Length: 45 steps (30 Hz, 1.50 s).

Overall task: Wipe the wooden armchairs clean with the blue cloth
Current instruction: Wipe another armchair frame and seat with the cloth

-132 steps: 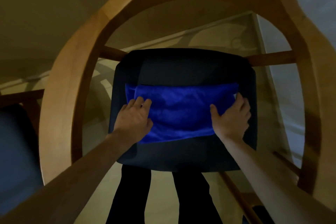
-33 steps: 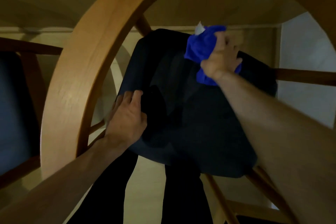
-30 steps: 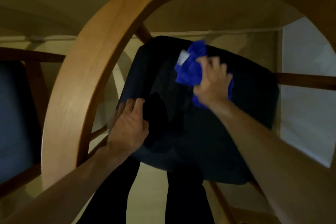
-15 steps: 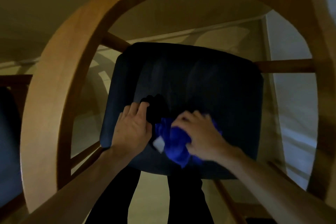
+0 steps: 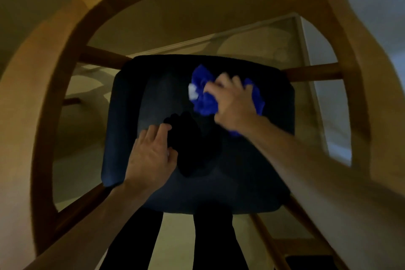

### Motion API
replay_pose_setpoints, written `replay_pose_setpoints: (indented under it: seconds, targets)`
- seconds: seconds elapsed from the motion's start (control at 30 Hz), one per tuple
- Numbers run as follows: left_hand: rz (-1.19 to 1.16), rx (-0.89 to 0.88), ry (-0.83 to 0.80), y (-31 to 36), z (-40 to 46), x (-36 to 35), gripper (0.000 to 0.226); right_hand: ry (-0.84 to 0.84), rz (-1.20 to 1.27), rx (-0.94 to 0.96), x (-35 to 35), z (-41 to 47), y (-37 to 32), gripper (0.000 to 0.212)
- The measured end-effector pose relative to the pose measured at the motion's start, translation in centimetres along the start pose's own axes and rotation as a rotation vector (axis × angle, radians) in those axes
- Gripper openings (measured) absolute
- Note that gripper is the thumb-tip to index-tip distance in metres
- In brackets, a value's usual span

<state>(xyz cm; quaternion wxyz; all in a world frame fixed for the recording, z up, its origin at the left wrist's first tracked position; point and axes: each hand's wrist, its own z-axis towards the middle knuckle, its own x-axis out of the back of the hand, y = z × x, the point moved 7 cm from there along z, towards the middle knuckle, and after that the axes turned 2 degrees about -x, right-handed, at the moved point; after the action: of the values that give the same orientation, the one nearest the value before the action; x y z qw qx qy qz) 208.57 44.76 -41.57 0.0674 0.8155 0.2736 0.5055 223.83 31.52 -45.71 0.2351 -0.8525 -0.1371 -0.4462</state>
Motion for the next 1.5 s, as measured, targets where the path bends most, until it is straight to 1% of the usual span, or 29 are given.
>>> replay_pose_setpoints:
  seconds: [0.13, 0.23, 0.37, 0.43, 0.47, 0.5, 0.6, 0.63, 0.67, 0.7, 0.77, 0.83, 0.87, 0.93, 1.0, 1.1, 1.2, 1.3, 1.37, 1.43, 1.5]
  targets:
    - [0.041, -0.063, -0.052, 1.0, -0.4, 0.0, 0.05, -0.176, -0.093, 0.226, -6.1, -7.9, -2.8, 0.065]
    - [0.055, -0.105, -0.055, 1.5, -0.5, 0.3, 0.048, -0.272, -0.088, 0.345, -8.5, -12.5, -3.2, 0.062]
    - [0.096, -0.122, -0.068, 1.5, -0.3, -0.1, 0.048, -0.406, -0.015, 0.364, -9.2, -14.9, -2.6, 0.057]
    - [0.085, -0.117, -0.074, 1.5, -0.2, -0.5, 0.047, -0.412, 0.082, 0.292, -7.4, -13.6, -1.7, 0.057]
    - [0.076, -0.113, -0.074, 1.5, -0.2, -0.6, 0.048, -0.373, 0.133, 0.235, -5.8, -12.2, -1.0, 0.06]
    - [0.072, -0.108, -0.071, 1.5, -0.3, -0.7, 0.048, -0.288, 0.164, 0.173, -3.6, -10.5, 0.0, 0.063]
    - [0.067, -0.091, -0.05, 1.8, -0.4, -0.7, 0.048, 0.053, 0.208, -0.019, 3.6, -4.2, 4.7, 0.076]
    - [0.059, -0.091, -0.048, 2.0, -0.5, -0.7, 0.048, 0.118, 0.205, -0.074, 5.5, -1.9, 6.5, 0.08]
    - [0.049, -0.094, -0.052, 2.3, -0.5, -0.7, 0.048, 0.139, 0.169, -0.13, 6.8, 0.4, 8.1, 0.08]
    - [0.042, -0.099, -0.059, 2.6, -0.5, -0.8, 0.048, 0.13, 0.114, -0.179, 7.6, 2.4, 9.3, 0.078]
    - [0.036, -0.107, -0.069, 3.1, -0.5, -0.9, 0.048, 0.029, 0.04, -0.243, 7.2, 5.1, 10.5, 0.071]
    - [0.021, -0.119, -0.054, 3.6, -0.4, -0.8, 0.048, -0.066, 0.044, -0.236, 5.4, 5.8, 10.3, 0.069]
    - [0.011, -0.132, -0.043, 4.0, -0.3, -0.6, 0.048, -0.06, 0.054, -0.207, 4.8, 5.4, 9.9, 0.068]
    - [-0.002, -0.149, -0.033, 4.6, 0.1, -0.4, 0.048, -0.019, 0.055, -0.087, 3.8, 3.5, 8.4, 0.067]
    - [0.018, -0.164, -0.048, 5.2, 0.5, -0.3, 0.05, -0.017, 0.018, 0.04, 2.4, 0.7, 6.5, 0.071]
    - [0.104, -0.241, -0.109, 6.5, 1.1, -0.8, 0.05, -0.07, -0.044, 0.129, -1.4, -4.7, 4.6, 0.071]
    - [0.156, -0.289, -0.133, 7.0, 1.5, -0.9, 0.049, -0.147, -0.039, 0.2, -4.8, -10.5, 3.3, 0.067]
    - [0.165, -0.304, -0.128, 7.2, 1.7, -1.0, 0.05, -0.306, 0.026, 0.247, -7.6, -15.6, 3.1, 0.055]
    - [0.166, -0.304, -0.126, 7.3, 1.6, -1.2, 0.048, -0.396, 0.06, 0.25, -8.6, -17.8, 3.3, 0.051]
    - [0.165, -0.295, -0.133, 7.1, 1.2, -1.4, 0.047, -0.431, 0.075, 0.227, -8.5, -18.1, 3.5, 0.049]
    - [0.166, -0.288, -0.149, 6.7, 0.8, -1.8, 0.047, -0.398, 0.127, 0.169, -6.6, -16.8, 4.1, 0.054]
